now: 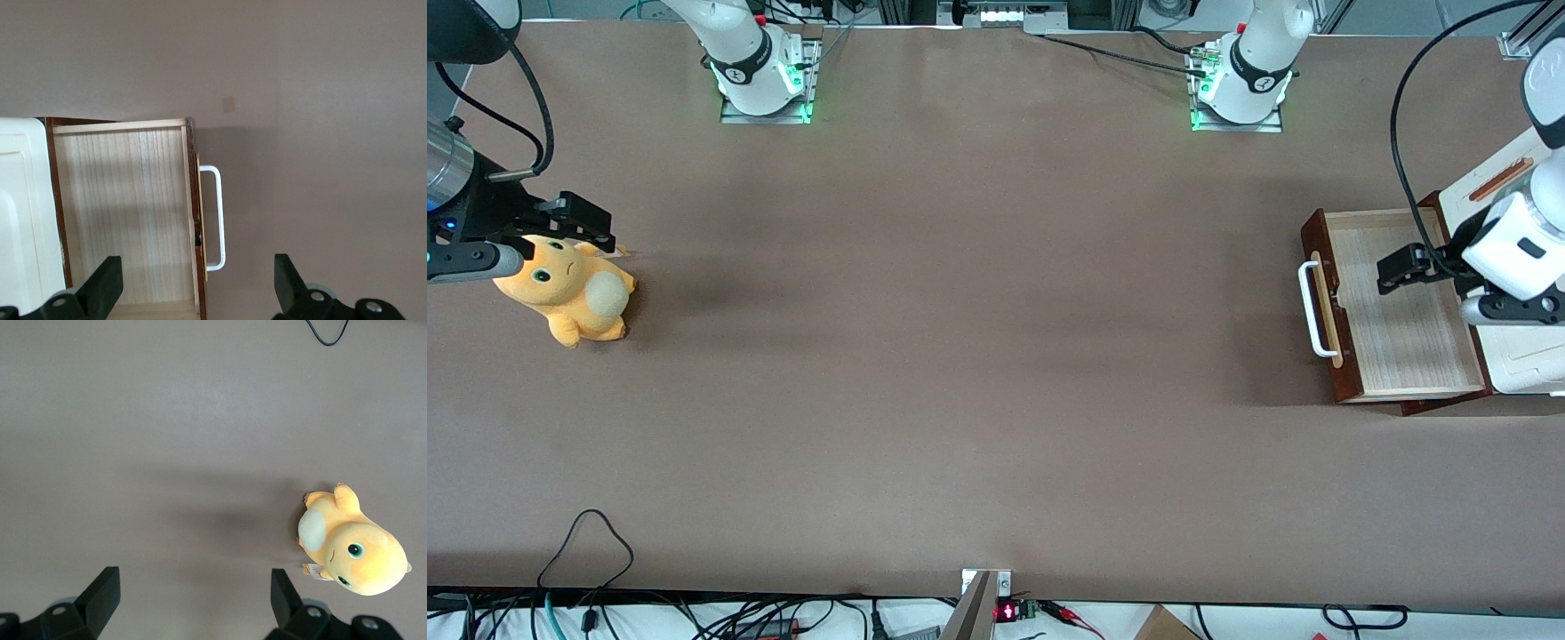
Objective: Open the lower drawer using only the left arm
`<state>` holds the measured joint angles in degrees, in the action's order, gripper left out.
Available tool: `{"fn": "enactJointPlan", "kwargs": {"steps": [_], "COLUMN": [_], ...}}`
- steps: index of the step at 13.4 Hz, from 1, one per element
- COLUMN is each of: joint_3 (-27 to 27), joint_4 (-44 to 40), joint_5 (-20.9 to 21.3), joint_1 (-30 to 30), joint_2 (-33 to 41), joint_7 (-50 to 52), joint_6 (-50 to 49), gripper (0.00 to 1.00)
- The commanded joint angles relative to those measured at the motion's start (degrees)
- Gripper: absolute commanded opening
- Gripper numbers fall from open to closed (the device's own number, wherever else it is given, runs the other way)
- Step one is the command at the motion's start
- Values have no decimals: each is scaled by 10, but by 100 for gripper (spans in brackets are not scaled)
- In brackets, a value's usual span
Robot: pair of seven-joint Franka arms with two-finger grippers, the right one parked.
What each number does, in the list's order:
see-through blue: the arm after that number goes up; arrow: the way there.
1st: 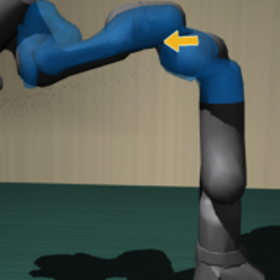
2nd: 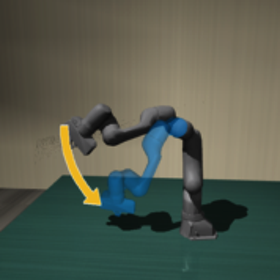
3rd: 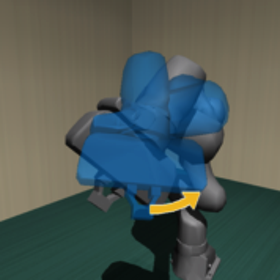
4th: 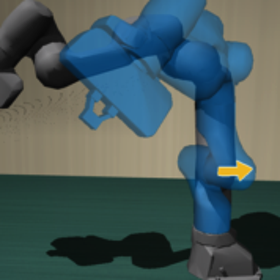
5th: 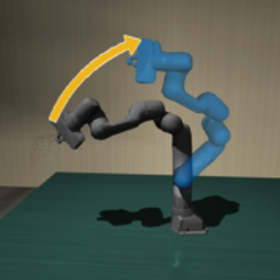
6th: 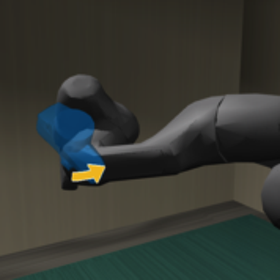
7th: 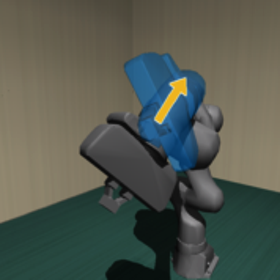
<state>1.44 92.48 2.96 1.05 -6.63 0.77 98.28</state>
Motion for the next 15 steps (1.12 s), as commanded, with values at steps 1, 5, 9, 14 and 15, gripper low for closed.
{"fn": "enactJointPlan", "kwargs": {"steps": [1,5,9,14,15], "joint_3": [-50,-53,-52,-53,-53], "joint_4": [51,56,52,48,48], "joint_5": [-13,-13,-19,-40,-40], "joint_1": [-43,-43,-43,-41,-41], "joint_2": [40,49,59,58,58], "joint_7": [-18,-17,-24,-24,-24], "joint_6": [23,18,-7,-22,-22], "gripper": [100,100,100,100,100]}}
